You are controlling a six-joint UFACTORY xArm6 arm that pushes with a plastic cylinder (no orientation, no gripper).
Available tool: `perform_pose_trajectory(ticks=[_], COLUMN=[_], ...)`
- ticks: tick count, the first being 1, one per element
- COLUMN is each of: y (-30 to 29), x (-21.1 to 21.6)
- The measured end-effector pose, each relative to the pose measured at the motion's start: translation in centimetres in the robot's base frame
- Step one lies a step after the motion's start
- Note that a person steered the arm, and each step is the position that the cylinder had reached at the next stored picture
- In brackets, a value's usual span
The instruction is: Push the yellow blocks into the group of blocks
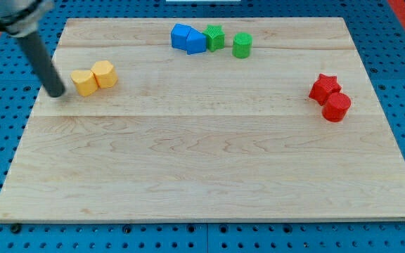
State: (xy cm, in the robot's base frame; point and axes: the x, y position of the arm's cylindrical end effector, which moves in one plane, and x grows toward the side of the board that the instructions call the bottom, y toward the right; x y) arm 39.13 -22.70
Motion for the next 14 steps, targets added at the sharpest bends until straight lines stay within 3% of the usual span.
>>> perform_pose_trajectory(ticks=[1, 3, 4, 5, 6, 7, 10, 13, 14], y=[4.8, 8.4, 13.6, 14.8, 11.8, 8.0, 7.1, 11.4, 6.1], x=[-3.1, -5.3, -8.5, -8.1, -4.9, -5.9, -7.4, -8.7, -10.6])
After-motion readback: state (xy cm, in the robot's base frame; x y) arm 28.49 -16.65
